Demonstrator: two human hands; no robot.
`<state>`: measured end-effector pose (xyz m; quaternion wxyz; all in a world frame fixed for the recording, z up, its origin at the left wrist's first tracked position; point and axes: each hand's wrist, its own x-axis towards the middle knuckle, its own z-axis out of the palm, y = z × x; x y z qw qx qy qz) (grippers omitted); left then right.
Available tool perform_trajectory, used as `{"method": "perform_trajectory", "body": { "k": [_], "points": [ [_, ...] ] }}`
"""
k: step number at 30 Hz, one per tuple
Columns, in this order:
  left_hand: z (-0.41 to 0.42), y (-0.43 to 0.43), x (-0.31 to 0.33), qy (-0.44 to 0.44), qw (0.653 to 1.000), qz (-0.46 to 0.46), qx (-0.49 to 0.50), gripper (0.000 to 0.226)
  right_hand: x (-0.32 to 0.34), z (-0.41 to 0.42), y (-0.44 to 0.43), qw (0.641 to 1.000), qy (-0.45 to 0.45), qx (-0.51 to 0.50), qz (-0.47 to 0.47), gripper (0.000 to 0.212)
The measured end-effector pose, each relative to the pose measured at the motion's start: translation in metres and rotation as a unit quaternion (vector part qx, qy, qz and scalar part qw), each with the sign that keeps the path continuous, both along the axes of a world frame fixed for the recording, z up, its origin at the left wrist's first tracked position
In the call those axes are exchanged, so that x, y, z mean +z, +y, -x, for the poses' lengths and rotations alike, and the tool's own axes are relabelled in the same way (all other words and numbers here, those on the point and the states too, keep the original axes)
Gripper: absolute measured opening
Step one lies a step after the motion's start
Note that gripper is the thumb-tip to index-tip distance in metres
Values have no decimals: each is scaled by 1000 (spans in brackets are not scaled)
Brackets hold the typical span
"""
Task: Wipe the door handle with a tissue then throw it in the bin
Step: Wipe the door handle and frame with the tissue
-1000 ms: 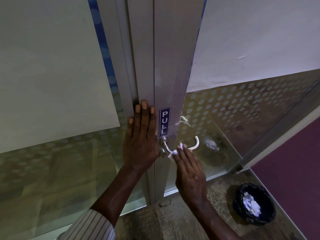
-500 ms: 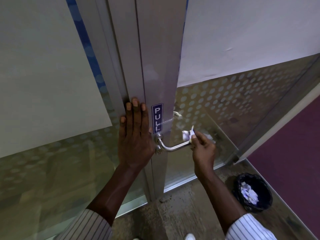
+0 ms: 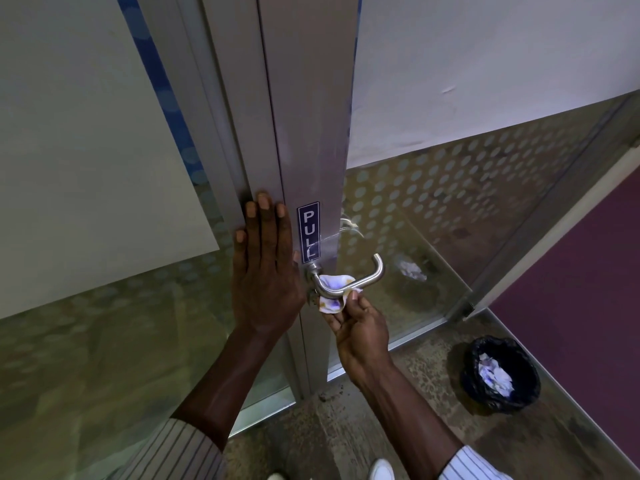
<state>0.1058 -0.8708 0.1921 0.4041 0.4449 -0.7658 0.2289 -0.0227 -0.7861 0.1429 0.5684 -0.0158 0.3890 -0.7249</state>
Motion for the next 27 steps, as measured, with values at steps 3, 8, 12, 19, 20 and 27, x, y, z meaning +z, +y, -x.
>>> {"method": "perform_trajectory", "body": {
  "k": [3, 8, 12, 19, 20, 27],
  "points": [
    [0, 0, 2, -6, 1000, 0, 9, 76, 3, -1, 4, 1000, -1, 21, 1, 34],
    [3, 4, 5, -2, 1000, -1, 22, 97, 0, -1, 14, 999, 45, 29, 9, 29],
    [4, 17, 4, -5, 999, -53, 12, 105, -7, -1, 33, 992, 120, 34, -17, 23],
    [7, 51, -4, 13, 988, -148, -32, 107, -22, 4, 80, 957, 281, -12, -66, 11],
    [8, 56, -7, 10, 985, -168, -45, 110, -23, 5, 87, 951, 299, -20, -77, 9],
    [22, 95, -45, 15, 926, -302, -226, 75, -30, 14, 133, 925, 350, -96, -111, 18]
  ]
}}
